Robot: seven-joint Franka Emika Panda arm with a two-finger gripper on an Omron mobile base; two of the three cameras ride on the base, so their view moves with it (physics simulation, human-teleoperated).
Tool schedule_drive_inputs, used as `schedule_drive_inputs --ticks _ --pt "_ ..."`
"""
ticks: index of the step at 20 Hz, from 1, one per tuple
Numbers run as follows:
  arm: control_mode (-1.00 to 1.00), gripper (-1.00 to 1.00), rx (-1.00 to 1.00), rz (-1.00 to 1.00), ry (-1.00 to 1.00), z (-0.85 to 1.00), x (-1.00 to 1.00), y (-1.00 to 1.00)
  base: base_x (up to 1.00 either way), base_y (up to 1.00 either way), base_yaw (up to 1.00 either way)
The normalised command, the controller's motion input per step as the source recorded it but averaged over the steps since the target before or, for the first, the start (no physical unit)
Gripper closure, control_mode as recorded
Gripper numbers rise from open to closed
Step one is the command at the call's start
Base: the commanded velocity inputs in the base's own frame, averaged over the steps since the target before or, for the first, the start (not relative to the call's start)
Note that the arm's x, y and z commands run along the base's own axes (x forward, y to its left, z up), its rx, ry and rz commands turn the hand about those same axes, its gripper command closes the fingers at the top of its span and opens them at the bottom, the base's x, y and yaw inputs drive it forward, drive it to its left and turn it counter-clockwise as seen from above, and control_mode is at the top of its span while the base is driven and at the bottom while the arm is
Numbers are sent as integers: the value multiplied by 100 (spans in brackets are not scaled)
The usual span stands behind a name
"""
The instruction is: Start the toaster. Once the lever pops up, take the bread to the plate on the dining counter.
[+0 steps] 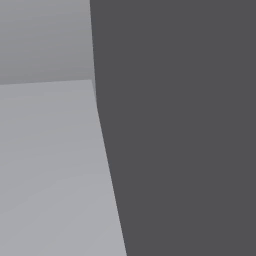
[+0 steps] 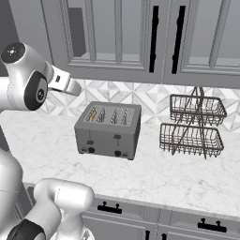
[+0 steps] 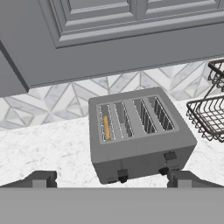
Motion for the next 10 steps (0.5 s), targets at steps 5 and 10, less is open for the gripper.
schedule_drive_inputs --ticks 5,10 --pt "-100 -100 0 0 0 0 0 0 0 0 0" --pt "-100 -100 0 0 0 0 0 0 0 0 0"
